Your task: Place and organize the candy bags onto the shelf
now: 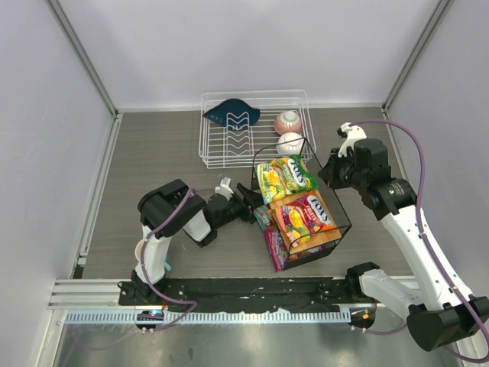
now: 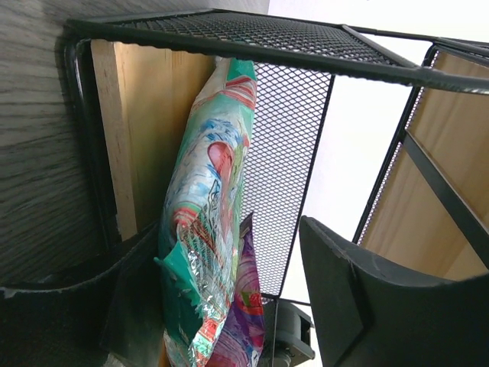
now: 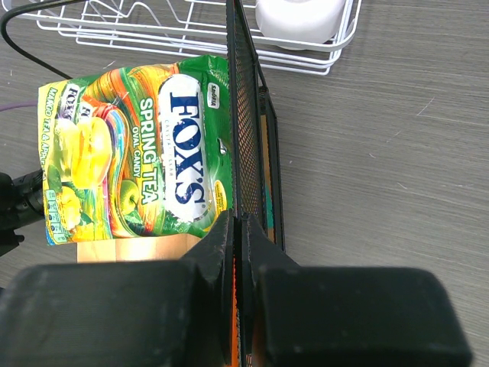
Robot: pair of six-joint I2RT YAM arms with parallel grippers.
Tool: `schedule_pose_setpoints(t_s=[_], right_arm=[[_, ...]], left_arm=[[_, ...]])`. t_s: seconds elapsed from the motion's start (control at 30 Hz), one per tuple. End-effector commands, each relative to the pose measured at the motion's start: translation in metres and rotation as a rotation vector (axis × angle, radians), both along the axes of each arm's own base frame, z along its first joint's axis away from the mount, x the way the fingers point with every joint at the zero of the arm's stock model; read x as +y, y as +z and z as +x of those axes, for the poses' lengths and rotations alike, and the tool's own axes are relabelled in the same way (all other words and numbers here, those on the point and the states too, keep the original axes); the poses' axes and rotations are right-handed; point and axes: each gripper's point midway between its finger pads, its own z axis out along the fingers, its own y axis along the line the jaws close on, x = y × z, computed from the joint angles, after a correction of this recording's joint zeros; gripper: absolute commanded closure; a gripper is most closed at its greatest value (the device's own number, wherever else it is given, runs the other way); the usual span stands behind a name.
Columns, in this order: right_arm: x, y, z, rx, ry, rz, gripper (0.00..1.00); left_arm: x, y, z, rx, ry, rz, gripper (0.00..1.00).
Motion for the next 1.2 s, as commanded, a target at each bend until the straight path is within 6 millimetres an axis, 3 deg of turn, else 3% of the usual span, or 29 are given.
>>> schedule_pose_setpoints(t_s=[0.0,0.47,0.77,0.8,0.87,1.17], right_arm=[[-0.003,0.016,0.008,-0.066,-0.04,0.018,0.99],[-0.005,0.016,0.007,-0.067,-0.042,0.012,0.99],[-0.004,0.013,0.006,-0.061,-0.041,0.011,0.99],[-0.004,0.013,0.006,-0.059,-0.041,0.01,0.99],[-0.005,0.012,0.006,-0.059,-0.043,0.011,0.99],[-0.007,0.011,0.006,-0.061,-0.047,0.001,0.99]], left_arm=[[0.008,0.028,-0.004,-0.123,-0.017,-0.081,0.32],[0.026,-0.006,-0.015,-0.048,-0.039,0.0,0.29],[0.032,0.002,-0.017,-0.079,-0.056,0.14,0.26],[0.034,-0.004,-0.019,-0.056,-0.059,0.172,0.26],[0.032,0.004,-0.017,-0.074,-0.062,0.179,0.26],[0.032,-0.009,-0.022,-0.024,-0.127,0.31,0.24]])
